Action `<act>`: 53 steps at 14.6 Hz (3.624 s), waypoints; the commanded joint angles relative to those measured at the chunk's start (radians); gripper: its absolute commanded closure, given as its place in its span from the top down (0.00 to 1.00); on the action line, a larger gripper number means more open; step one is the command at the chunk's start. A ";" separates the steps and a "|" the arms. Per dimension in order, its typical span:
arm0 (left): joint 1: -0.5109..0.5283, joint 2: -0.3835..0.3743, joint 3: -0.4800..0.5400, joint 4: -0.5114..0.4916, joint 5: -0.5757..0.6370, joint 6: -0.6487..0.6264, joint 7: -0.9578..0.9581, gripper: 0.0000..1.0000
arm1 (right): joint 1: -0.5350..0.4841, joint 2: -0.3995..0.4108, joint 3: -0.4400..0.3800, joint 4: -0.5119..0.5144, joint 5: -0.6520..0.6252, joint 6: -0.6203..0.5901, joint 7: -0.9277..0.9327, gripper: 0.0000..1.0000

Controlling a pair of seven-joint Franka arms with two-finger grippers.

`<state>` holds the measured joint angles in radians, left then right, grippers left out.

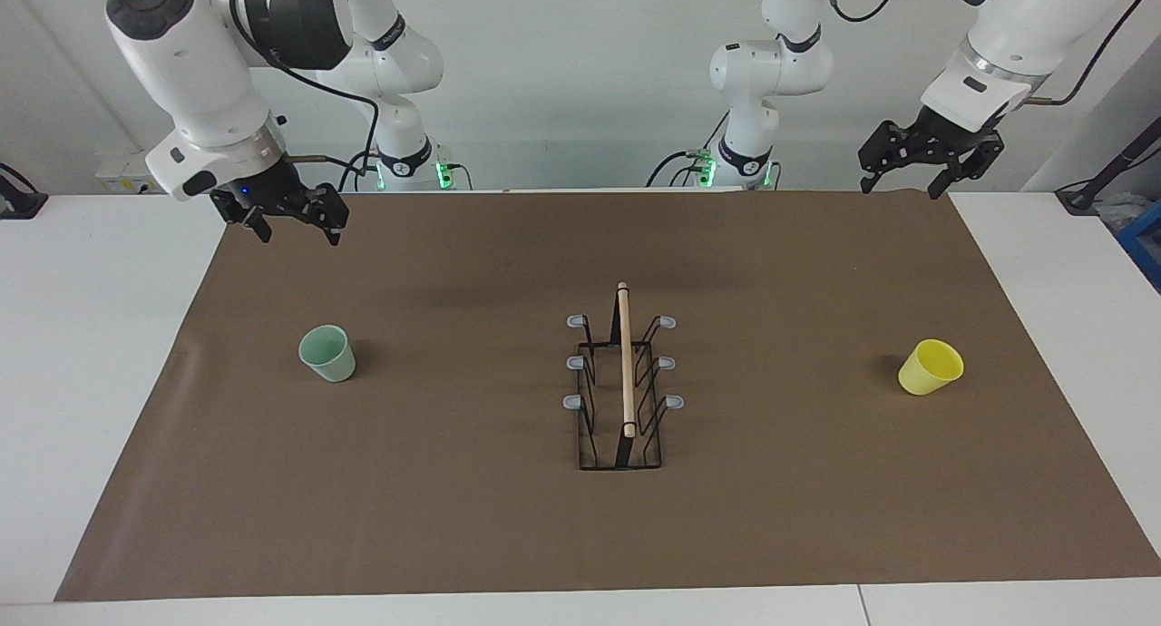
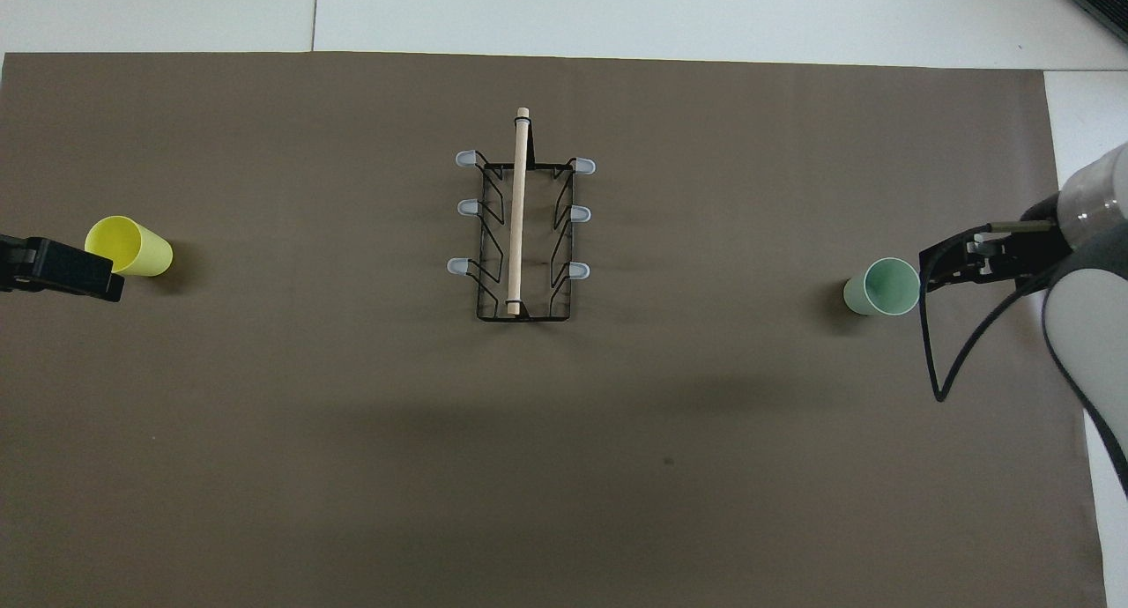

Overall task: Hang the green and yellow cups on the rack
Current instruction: 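Move the right gripper down onto the pale green cup, then grasp the green cup with the right gripper while the left gripper approaches the yellow cup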

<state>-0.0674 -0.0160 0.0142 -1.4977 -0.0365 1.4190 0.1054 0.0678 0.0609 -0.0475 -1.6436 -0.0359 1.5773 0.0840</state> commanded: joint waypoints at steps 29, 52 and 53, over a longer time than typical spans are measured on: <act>-0.003 0.036 0.045 0.000 -0.002 0.032 0.016 1.00 | 0.153 0.401 0.072 -0.235 -0.809 0.187 -0.799 0.97; 0.017 0.556 0.520 0.153 -0.520 0.243 -0.507 1.00 | 0.136 0.364 0.074 0.179 -0.316 0.013 -0.794 0.00; 0.014 0.554 0.539 0.111 -0.543 0.280 -0.556 1.00 | 0.110 0.329 0.074 0.179 -0.268 0.013 -0.793 0.00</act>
<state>-0.0545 0.5276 0.5231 -1.3373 -0.5192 1.6437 -0.3545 0.2226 0.4570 0.0169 -1.4681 -0.3921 1.6084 -0.6962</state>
